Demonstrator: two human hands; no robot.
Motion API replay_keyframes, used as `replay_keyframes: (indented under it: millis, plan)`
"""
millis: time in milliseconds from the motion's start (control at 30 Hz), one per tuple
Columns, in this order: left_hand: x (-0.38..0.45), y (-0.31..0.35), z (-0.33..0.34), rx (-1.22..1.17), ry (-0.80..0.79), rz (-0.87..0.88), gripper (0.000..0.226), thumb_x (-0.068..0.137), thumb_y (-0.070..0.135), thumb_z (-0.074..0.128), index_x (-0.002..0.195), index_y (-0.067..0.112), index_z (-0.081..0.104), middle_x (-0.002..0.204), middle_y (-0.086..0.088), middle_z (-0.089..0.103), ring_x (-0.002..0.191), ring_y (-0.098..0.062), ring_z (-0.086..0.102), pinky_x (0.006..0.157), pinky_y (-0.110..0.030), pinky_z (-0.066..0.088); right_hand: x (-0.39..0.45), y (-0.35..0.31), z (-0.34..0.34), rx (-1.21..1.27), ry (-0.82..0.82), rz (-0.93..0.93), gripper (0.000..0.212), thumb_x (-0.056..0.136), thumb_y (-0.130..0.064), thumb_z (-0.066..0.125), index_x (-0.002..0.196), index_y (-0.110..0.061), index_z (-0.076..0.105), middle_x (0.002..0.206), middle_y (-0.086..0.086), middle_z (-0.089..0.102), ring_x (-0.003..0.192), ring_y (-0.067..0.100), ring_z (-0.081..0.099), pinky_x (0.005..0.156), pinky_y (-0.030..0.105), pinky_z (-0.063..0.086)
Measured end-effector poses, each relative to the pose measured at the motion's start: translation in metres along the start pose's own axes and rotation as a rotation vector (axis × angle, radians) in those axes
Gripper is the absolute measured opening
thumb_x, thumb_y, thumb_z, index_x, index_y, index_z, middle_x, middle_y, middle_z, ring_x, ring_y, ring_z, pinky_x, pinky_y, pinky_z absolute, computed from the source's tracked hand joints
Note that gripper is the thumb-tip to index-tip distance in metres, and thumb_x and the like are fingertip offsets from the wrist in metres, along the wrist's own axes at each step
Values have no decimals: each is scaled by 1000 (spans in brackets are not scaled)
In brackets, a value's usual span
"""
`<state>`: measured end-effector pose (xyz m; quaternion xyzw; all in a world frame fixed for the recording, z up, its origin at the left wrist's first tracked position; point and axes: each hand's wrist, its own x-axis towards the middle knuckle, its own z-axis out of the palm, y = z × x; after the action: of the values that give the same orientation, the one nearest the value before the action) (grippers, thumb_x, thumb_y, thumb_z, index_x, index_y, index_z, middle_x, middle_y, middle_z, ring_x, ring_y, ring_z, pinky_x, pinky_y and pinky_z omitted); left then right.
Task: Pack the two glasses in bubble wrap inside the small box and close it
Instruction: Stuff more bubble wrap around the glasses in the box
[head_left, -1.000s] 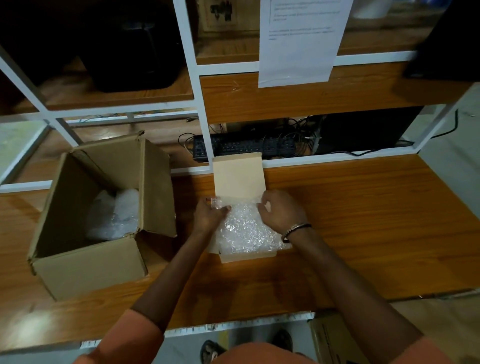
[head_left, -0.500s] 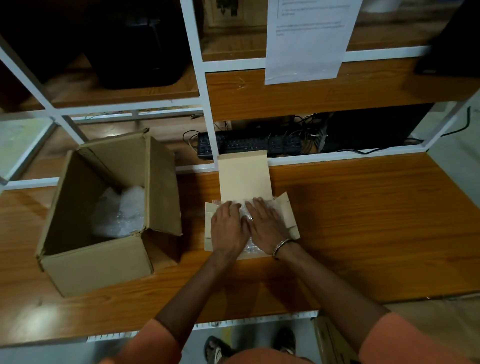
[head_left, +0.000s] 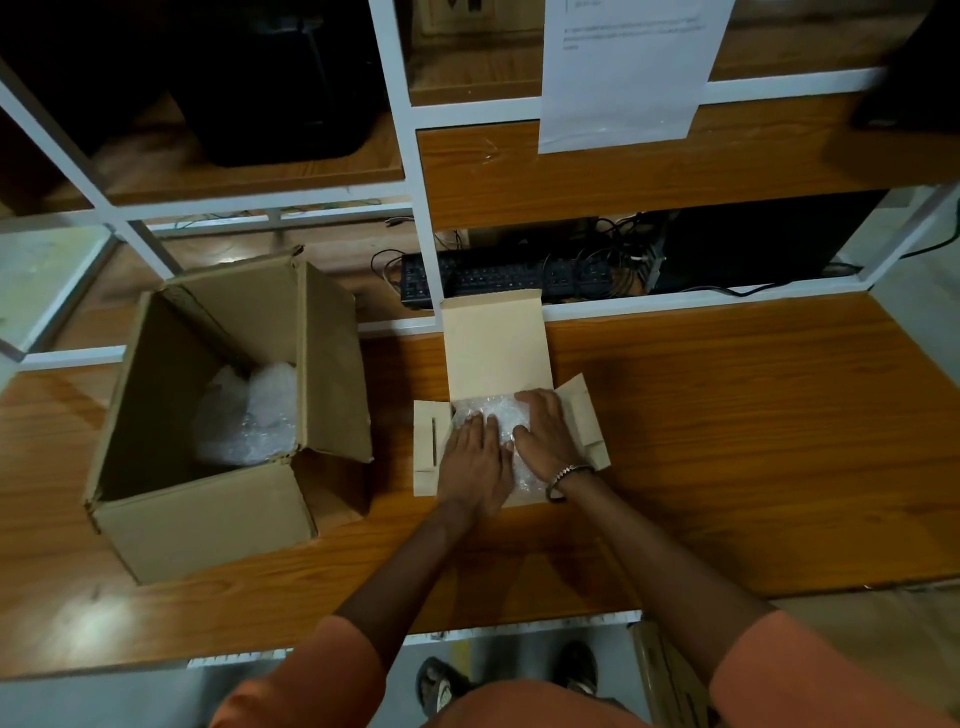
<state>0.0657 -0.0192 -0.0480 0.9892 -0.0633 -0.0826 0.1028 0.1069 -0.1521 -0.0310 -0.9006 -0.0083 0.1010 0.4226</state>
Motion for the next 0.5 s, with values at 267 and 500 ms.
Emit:
replay_keyframes:
  millis: [267,500]
  plan:
    - [3,-8,-47,-28,60,107,61,96,20,63,152,3,48,154,-19,51,150,-36,39,126,-45,25,0,-27,-63,-473,-152,-57,60,87,-12,69,145,-17,56,148,8,49,134,28,49,107,38,48]
    - [6,-21,-67,341,-185,113,41,88,19,75,126,7,64,131,-15,66,128,-31,57,121,-44,38,-2,-21,-44,-801,-341,69,53,90,-10,67,140,-11,49,142,15,48,122,32,57,96,39,54]
